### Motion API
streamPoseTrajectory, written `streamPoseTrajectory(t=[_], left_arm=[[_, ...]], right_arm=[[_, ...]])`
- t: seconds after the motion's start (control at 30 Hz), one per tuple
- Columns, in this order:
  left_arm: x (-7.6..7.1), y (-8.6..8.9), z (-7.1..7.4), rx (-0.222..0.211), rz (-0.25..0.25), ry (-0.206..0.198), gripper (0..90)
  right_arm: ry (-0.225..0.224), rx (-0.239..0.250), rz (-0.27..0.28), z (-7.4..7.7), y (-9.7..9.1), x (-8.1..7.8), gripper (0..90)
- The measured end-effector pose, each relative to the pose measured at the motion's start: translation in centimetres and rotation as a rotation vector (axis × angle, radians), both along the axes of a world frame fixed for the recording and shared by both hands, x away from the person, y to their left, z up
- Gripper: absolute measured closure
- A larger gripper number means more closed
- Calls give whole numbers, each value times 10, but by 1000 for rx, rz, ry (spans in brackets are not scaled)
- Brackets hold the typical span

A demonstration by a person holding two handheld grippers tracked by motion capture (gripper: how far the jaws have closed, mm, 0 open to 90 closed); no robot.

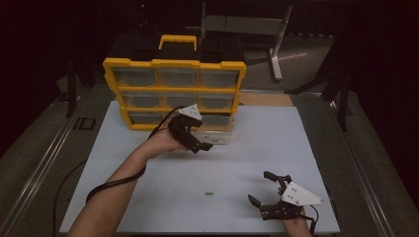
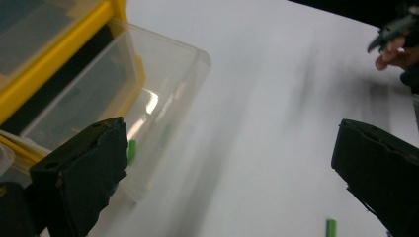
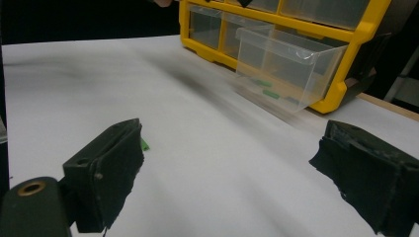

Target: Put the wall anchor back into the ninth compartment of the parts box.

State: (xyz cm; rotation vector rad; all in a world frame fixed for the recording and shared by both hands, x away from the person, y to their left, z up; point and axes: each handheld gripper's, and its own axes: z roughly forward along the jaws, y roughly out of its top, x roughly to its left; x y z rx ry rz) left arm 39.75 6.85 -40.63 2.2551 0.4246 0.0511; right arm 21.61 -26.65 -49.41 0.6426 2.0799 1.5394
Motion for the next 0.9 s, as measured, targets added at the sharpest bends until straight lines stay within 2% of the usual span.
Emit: streamPoseTrajectory(t=[0.03, 0.23, 0.47, 0.53, 0.67, 0.9], left_arm=[[-7, 1, -1, 0, -17, 2, 13], [-25, 1, 0, 0, -59, 4, 14], [-45, 0, -6, 9, -82, 1, 14], [-50, 0, -8, 2, -90, 12, 15], [-58, 1, -17, 18, -106, 36, 15], [-74, 1, -34, 7, -132, 60, 15]], right_arm=[[0, 1, 0, 0, 0, 0, 97], [-1, -4, 2, 0, 1, 0, 97], [0, -1, 1, 0, 1, 0, 97], [-5, -3, 3, 0, 1, 0, 97], [-6, -2, 2, 0, 1, 0, 97], [-4, -5, 3, 0, 1, 0, 97]])
